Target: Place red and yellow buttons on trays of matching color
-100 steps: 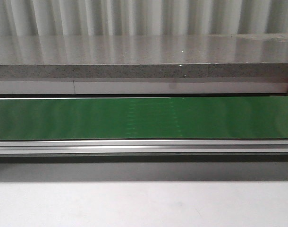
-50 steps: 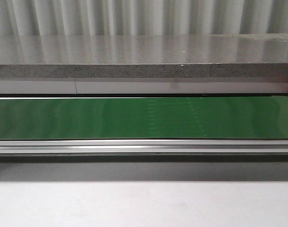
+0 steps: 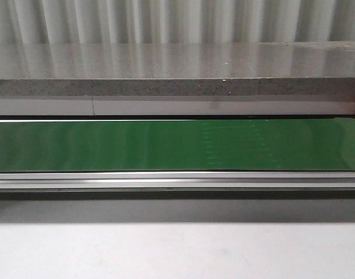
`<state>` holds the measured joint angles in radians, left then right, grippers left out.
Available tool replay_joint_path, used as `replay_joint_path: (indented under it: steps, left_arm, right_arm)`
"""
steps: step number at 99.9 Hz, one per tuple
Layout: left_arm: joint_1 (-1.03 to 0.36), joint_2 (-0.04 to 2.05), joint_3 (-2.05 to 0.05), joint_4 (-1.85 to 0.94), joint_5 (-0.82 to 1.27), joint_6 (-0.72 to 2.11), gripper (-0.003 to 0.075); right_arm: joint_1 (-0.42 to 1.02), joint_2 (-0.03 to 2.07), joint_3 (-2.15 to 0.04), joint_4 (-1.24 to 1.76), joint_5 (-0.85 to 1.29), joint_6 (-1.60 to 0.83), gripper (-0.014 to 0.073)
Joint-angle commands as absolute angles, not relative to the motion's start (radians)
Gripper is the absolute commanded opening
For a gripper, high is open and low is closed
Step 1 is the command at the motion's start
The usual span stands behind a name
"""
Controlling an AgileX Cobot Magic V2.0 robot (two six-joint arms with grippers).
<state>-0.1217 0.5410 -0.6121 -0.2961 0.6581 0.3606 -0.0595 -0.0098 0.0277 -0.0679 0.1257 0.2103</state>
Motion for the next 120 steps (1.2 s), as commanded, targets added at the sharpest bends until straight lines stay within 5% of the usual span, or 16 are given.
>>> replay_joint_path:
  steps: [1,42,83,120]
  left_arm:
    - [-0.13,0.545,-0.637,-0.318,0.593,0.359,-0.002]
    - [-0.11,0.491,-0.613,-0.253,0.442,0.345,-0.002]
    - [-0.097,0.255,-0.246,-0.034,0.0,0.007,-0.002]
    - [-0.097,-0.034,0.032,-0.022,-0.043,0.007,-0.002]
  right_arm:
    - [-0.066,-0.027,0.029,-0.077,0.04,0.211,-0.0068]
    - [-0.066,-0.027,0.029,-0.077,0.04,0.211,-0.0068]
    - [-0.066,-0.027,0.029,-0.077,0.04,0.211,-0.0068]
    - [-0.066,-0.026,0.029,-0.077,0.04,0.211,-0.0068]
